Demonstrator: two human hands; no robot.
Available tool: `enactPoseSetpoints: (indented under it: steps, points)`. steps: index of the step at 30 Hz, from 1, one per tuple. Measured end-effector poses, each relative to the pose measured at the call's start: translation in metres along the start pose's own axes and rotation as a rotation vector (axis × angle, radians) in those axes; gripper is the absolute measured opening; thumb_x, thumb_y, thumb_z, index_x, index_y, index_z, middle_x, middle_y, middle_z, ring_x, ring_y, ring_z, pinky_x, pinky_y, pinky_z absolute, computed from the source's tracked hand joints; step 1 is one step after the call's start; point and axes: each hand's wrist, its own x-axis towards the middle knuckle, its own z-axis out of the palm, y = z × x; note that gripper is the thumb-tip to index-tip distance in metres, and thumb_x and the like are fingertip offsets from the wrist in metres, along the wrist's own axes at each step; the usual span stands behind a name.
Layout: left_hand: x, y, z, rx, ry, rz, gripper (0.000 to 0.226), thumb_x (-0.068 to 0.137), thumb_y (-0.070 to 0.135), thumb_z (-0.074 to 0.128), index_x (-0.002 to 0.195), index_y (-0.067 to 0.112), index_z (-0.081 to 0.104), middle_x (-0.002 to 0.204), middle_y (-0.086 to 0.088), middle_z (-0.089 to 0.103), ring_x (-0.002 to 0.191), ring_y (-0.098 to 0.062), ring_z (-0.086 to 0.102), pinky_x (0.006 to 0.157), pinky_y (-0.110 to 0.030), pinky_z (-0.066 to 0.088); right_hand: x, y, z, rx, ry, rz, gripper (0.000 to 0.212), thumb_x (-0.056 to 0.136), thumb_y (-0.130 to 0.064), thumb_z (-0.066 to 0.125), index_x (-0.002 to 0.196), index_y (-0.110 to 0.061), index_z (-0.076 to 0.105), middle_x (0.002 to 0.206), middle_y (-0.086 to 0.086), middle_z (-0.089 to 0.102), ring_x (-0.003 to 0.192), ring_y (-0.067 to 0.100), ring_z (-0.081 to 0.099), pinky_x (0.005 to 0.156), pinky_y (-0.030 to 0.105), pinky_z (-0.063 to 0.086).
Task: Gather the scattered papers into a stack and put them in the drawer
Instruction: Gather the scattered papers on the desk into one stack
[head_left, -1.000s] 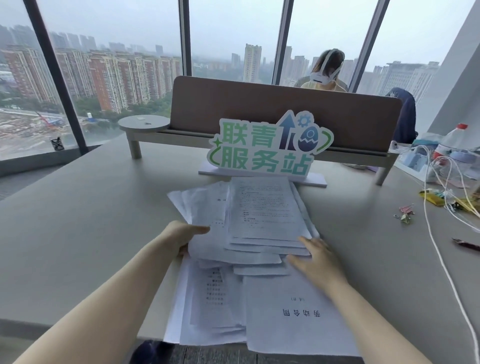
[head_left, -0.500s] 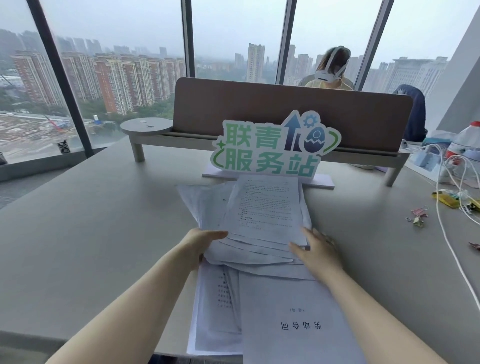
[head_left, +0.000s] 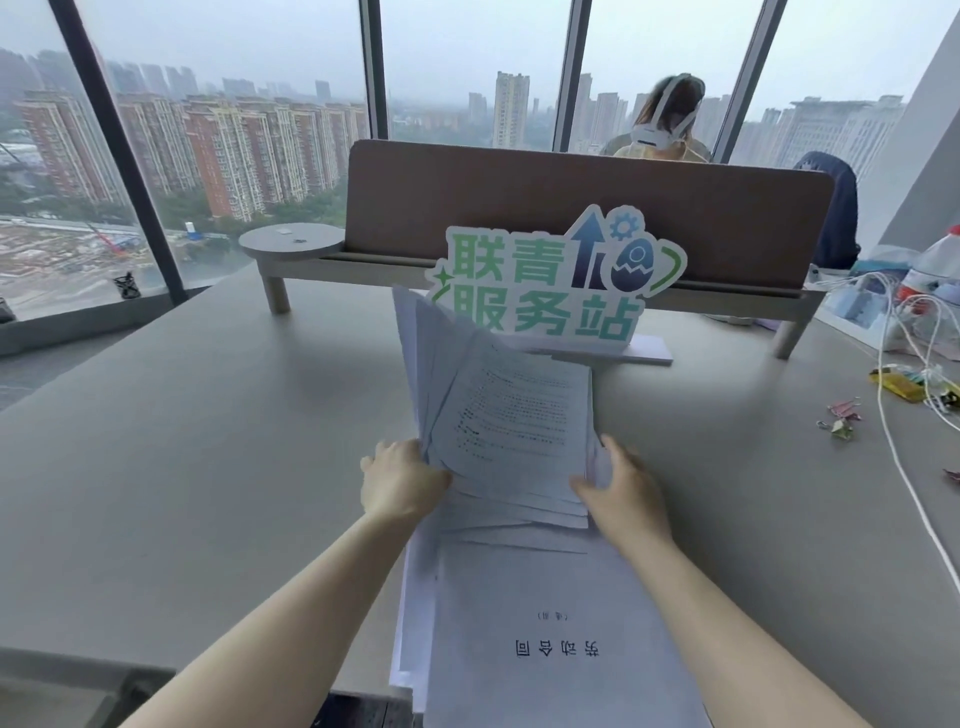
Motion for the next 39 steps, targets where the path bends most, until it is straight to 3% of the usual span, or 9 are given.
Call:
enactPoseSetpoints:
  steps: [7, 12, 14, 17, 21, 27, 29, 33, 39]
  points:
    - [-0.005, 0.010, -0.002, -0.462, -0.083, -0.105, 0.025, 0.070, -0.003, 0.065, 0.093, 0.007, 0.066, 0.084, -0.014, 0.068, 0.077, -0.030, 0.065, 0.071, -0.038, 0.055, 0.004, -0.026, 0.000, 0.290, -0.013, 0.078, 0.051, 0.078, -0.015, 0.069, 0.125, -0.027, 0.054, 0.109, -0.002, 0.070, 0.089, 0.021, 0.064, 0.061, 0.025, 0.044]
    - [-0.013, 0.004, 0.001, -0.651, -0.140, -0.092, 0.032, 0.071, -0.007, 0.064, 0.094, 0.015, 0.064, 0.078, -0.004, 0.066, 0.070, -0.023, 0.062, 0.065, -0.027, 0.052, 0.007, -0.024, -0.010, 0.447, -0.023, 0.272, 0.082, 0.083, -0.014, 0.069, 0.151, -0.022, 0.025, 0.130, 0.002, 0.056, 0.088, 0.022, 0.059, 0.069, 0.031, 0.047]
    - [-0.016, -0.002, -0.002, -0.712, -0.112, -0.083, 0.030, 0.065, -0.006, 0.066, 0.085, 0.016, 0.065, 0.078, -0.005, 0.067, 0.072, -0.024, 0.063, 0.065, -0.028, 0.053, 0.009, -0.021, -0.016, 0.475, -0.053, 0.331, 0.087, 0.084, -0.020, 0.072, 0.153, -0.021, 0.019, 0.146, 0.007, 0.046, 0.107, 0.030, 0.059, 0.072, 0.034, 0.049]
    - [-0.020, -0.006, -0.010, -0.854, -0.099, -0.056, 0.033, 0.056, -0.004, 0.070, 0.082, 0.016, 0.067, 0.078, -0.006, 0.070, 0.073, -0.027, 0.064, 0.069, -0.033, 0.056, 0.012, -0.021, -0.016, 0.519, 0.008, 0.379, 0.090, 0.078, -0.023, 0.080, 0.150, -0.009, 0.028, 0.147, 0.011, 0.047, 0.130, 0.032, 0.049, 0.096, 0.038, 0.043]
    - [-0.024, -0.004, -0.022, -1.006, -0.114, -0.007, 0.041, 0.051, -0.001, 0.073, 0.089, 0.013, 0.068, 0.080, -0.004, 0.074, 0.075, -0.027, 0.068, 0.070, -0.035, 0.060, 0.007, -0.030, -0.015, 0.805, -0.177, 0.393, 0.049, 0.079, -0.011, 0.078, 0.124, 0.002, 0.062, 0.117, 0.014, 0.068, 0.089, 0.025, 0.068, 0.077, 0.033, 0.053]
    - [-0.025, 0.019, -0.047, -1.114, -0.104, 0.189, 0.062, 0.058, 0.004, 0.082, 0.116, 0.017, 0.062, 0.101, -0.006, 0.075, 0.086, -0.023, 0.073, 0.068, -0.033, 0.061, 0.003, -0.059, -0.034, 0.664, 0.100, 0.067, 0.020, 0.078, -0.003, 0.072, 0.088, -0.020, 0.070, 0.101, 0.014, 0.075, 0.093, 0.034, 0.070, 0.078, 0.038, 0.054]
    - [-0.022, 0.036, -0.059, -1.122, -0.075, 0.233, 0.051, 0.066, 0.011, 0.084, 0.114, 0.015, 0.065, 0.098, -0.006, 0.076, 0.088, -0.026, 0.073, 0.071, -0.036, 0.059, 0.003, -0.075, -0.043, 0.617, 0.195, -0.031, 0.018, 0.079, -0.007, 0.071, 0.082, -0.024, 0.067, 0.090, 0.008, 0.074, 0.088, 0.033, 0.070, 0.077, 0.041, 0.056]
    - [-0.015, 0.077, -0.093, -1.092, 0.090, 0.282, 0.007, 0.079, 0.018, 0.076, 0.082, 0.015, 0.072, 0.076, 0.002, 0.076, 0.072, -0.017, 0.071, 0.073, -0.034, 0.059, 0.002, -0.112, -0.076, 0.653, 0.340, -0.223, 0.009, 0.080, -0.009, 0.068, 0.089, -0.011, 0.067, 0.086, 0.004, 0.071, 0.077, 0.019, 0.063, 0.065, 0.028, 0.049]
    - [-0.009, 0.103, -0.123, -1.037, 0.108, 0.394, 0.019, 0.067, 0.010, 0.083, 0.083, 0.015, 0.074, 0.078, 0.002, 0.075, 0.065, -0.008, 0.070, 0.062, -0.021, 0.055, -0.004, -0.144, -0.110, 0.780, 0.358, -0.409, 0.030, 0.081, 0.000, 0.061, 0.107, -0.016, 0.063, 0.102, -0.006, 0.072, 0.089, 0.007, 0.067, 0.073, 0.015, 0.051]
